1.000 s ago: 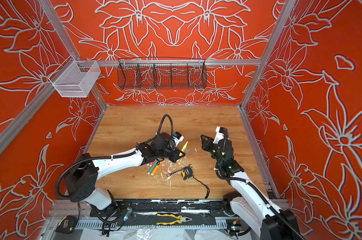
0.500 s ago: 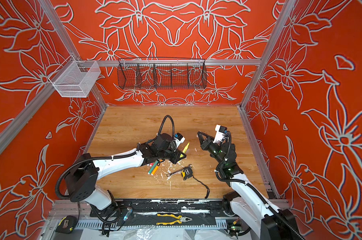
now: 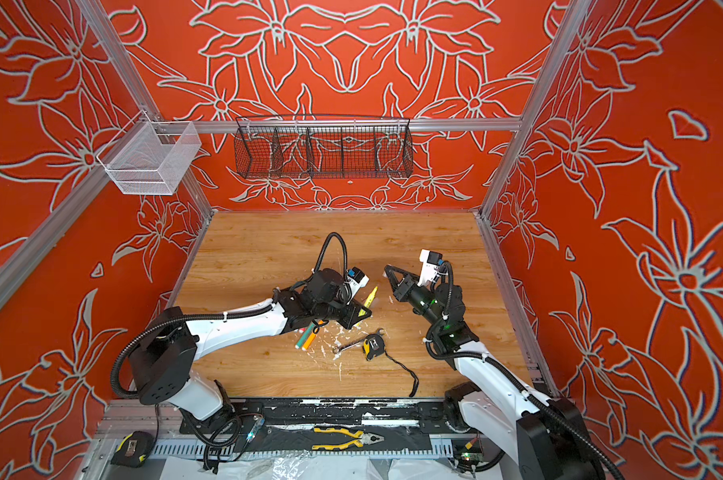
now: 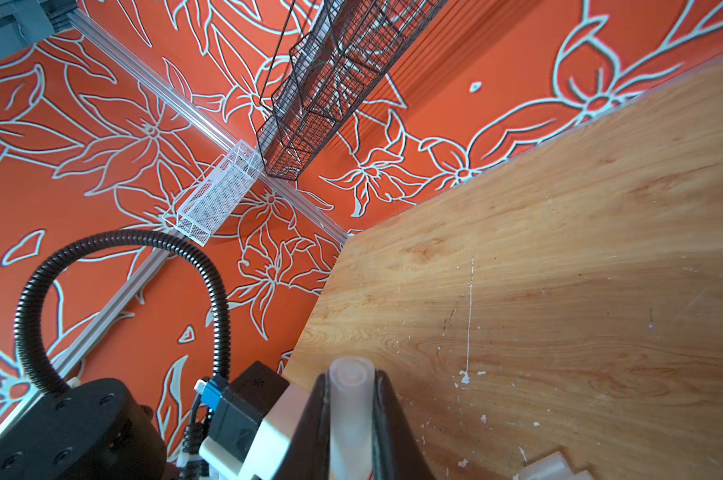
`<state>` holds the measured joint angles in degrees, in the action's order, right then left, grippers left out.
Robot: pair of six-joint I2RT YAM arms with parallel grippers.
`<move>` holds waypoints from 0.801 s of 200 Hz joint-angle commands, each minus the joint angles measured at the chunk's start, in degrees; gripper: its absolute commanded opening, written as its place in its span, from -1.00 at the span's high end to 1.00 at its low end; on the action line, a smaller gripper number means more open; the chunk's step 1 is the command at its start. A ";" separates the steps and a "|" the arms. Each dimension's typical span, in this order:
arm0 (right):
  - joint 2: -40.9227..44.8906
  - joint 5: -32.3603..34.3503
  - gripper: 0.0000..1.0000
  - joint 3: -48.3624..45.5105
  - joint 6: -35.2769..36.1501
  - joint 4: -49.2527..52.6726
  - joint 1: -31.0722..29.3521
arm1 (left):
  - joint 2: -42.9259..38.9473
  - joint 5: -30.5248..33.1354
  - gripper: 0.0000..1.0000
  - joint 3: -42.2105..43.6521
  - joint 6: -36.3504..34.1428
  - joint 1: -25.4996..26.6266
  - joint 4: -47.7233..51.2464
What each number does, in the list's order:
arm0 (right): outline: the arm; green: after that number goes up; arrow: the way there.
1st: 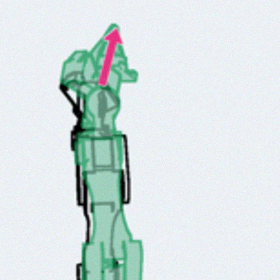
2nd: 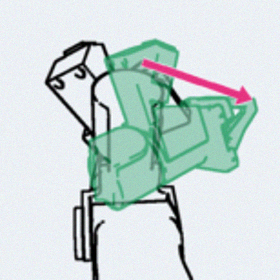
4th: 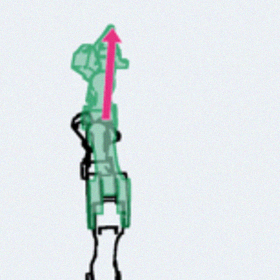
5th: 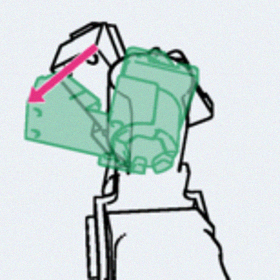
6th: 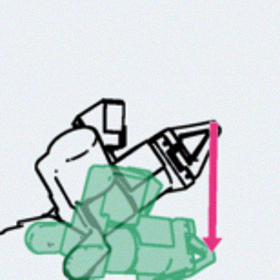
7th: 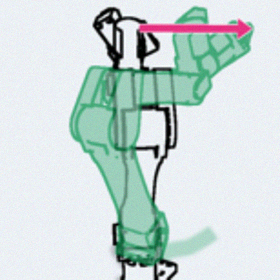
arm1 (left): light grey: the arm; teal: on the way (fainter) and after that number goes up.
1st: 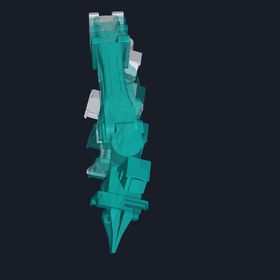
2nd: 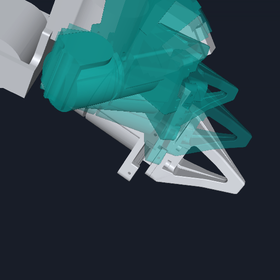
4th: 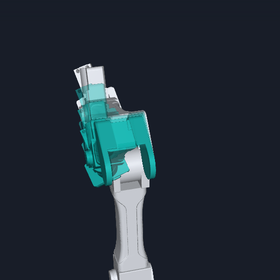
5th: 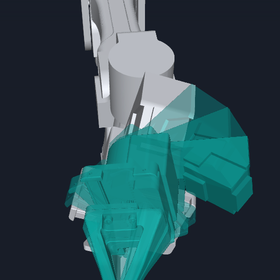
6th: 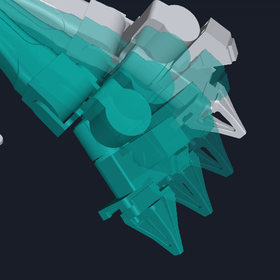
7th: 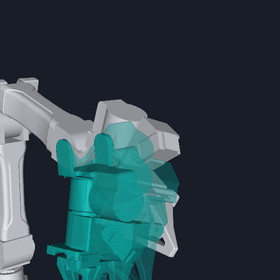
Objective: Insert the pens into the pen caps
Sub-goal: 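Lift the translucent cap and carry it above the yellow highlighter tip with the right gripper, then lower the translucent cap down over the yellow highlighter tip with the right gripper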
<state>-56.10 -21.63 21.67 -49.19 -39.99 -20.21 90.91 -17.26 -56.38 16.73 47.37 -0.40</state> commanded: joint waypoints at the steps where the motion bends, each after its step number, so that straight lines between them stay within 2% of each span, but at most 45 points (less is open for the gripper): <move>1: -0.67 -0.08 0.92 0.71 -0.96 -2.47 -1.08 | -2.57 -0.53 1.00 0.72 -0.70 0.43 -2.23; 160: -6.29 -0.67 0.92 2.48 0.30 -3.34 -4.93 | -6.00 2.38 1.00 3.43 -0.48 0.44 -4.08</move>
<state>-61.89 -21.63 22.17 -49.30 -41.17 -24.49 86.61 -15.51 -53.34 16.71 47.42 -3.53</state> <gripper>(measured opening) 0.179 0.137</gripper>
